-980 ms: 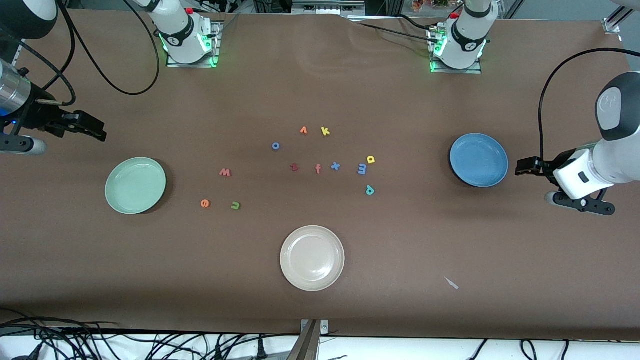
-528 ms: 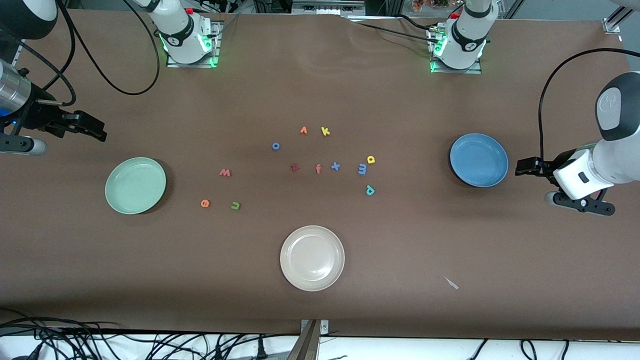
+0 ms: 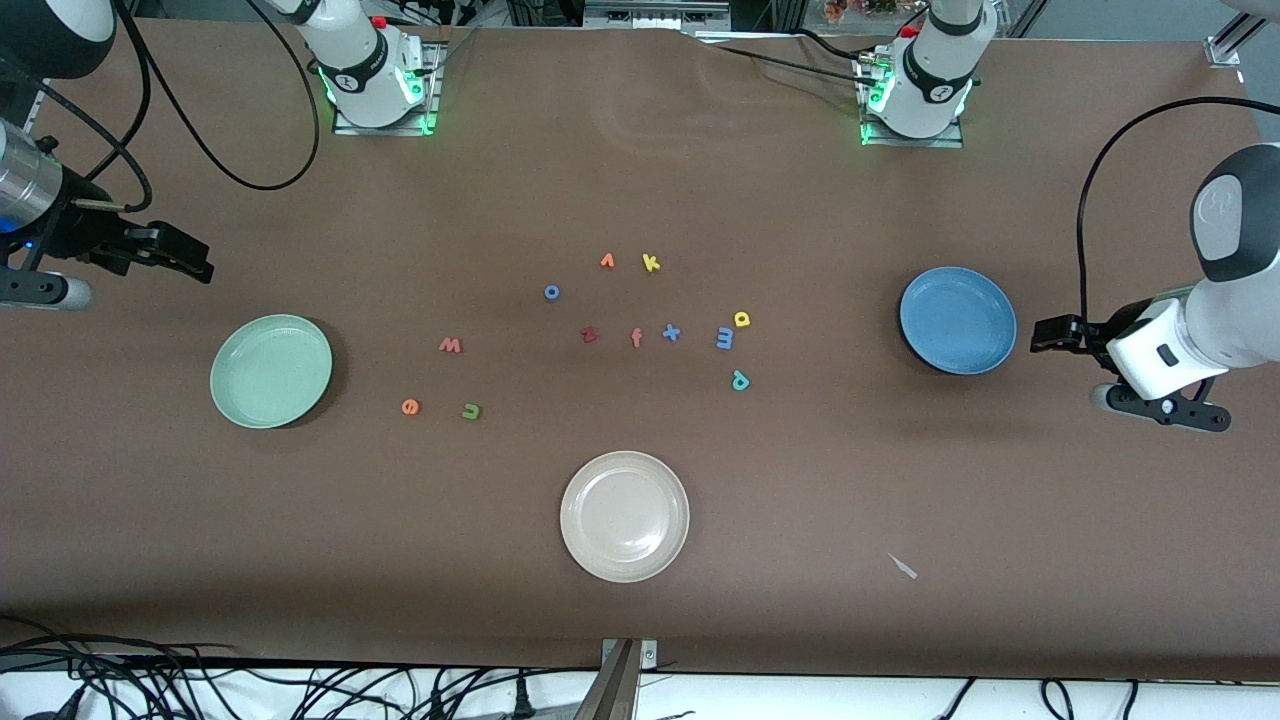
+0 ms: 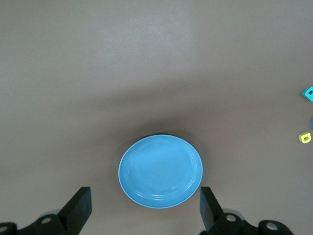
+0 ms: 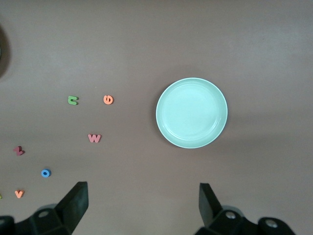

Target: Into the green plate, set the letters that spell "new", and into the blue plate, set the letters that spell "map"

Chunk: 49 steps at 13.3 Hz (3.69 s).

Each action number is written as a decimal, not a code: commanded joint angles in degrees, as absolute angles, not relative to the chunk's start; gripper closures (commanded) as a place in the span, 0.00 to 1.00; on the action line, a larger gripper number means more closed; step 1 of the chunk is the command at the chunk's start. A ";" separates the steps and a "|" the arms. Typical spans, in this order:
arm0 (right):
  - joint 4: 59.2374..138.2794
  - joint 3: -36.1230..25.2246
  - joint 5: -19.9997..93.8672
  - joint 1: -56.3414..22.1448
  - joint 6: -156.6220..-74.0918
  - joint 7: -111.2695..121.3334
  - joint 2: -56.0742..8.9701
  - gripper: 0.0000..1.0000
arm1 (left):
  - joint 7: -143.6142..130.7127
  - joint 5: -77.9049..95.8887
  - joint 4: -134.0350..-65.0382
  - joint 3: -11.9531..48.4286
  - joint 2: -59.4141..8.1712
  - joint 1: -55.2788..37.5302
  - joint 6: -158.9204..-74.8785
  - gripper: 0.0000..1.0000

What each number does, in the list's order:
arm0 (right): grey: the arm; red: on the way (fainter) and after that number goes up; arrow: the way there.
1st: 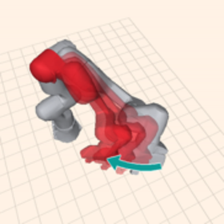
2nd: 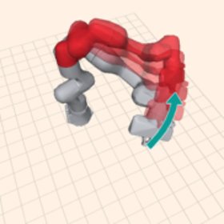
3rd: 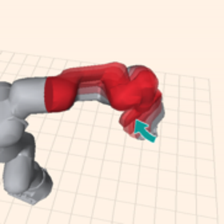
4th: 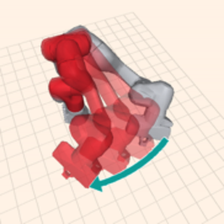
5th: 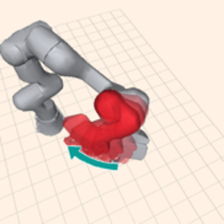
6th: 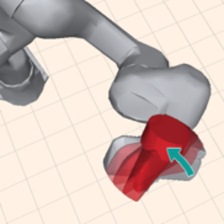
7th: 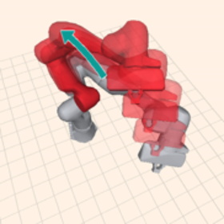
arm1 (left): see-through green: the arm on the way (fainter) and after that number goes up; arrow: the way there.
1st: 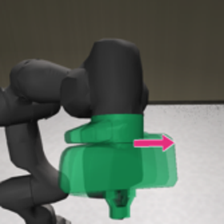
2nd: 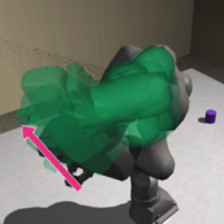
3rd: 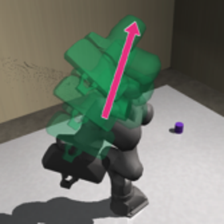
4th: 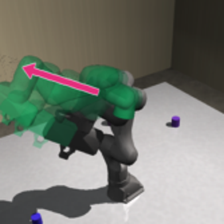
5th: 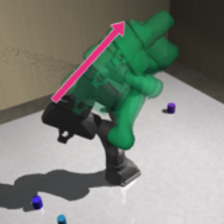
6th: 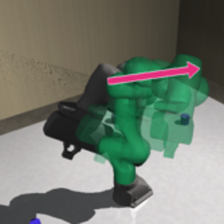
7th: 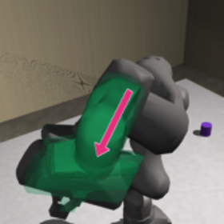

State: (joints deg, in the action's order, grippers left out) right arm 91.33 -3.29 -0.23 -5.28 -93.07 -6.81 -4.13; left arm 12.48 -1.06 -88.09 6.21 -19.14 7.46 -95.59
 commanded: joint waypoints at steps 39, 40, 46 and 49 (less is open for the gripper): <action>89.91 -2.99 0.09 -4.92 -92.72 -6.68 -4.75 0.00 | 10.90 -0.09 -88.59 6.15 -19.51 7.38 -96.42 0.00; 89.91 -2.99 0.09 -4.92 -92.72 -6.68 -4.75 0.00 | 10.90 -0.09 -88.59 6.15 -19.51 7.38 -96.42 0.00; 90.09 -2.99 0.09 -4.83 -92.81 -6.77 -4.75 0.00 | 10.72 -0.09 -88.59 6.24 -19.42 7.38 -96.42 0.00; 90.09 -2.99 0.09 -4.83 -92.81 -6.77 -4.75 0.00 | 10.72 0.00 -88.68 6.24 -19.51 7.38 -97.55 0.00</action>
State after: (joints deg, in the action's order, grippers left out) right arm 91.34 -3.29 -0.23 -5.28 -93.07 -6.81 -4.20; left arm 11.39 -1.06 -88.38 6.21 -19.66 7.43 -96.19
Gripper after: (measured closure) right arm 0.000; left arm 0.000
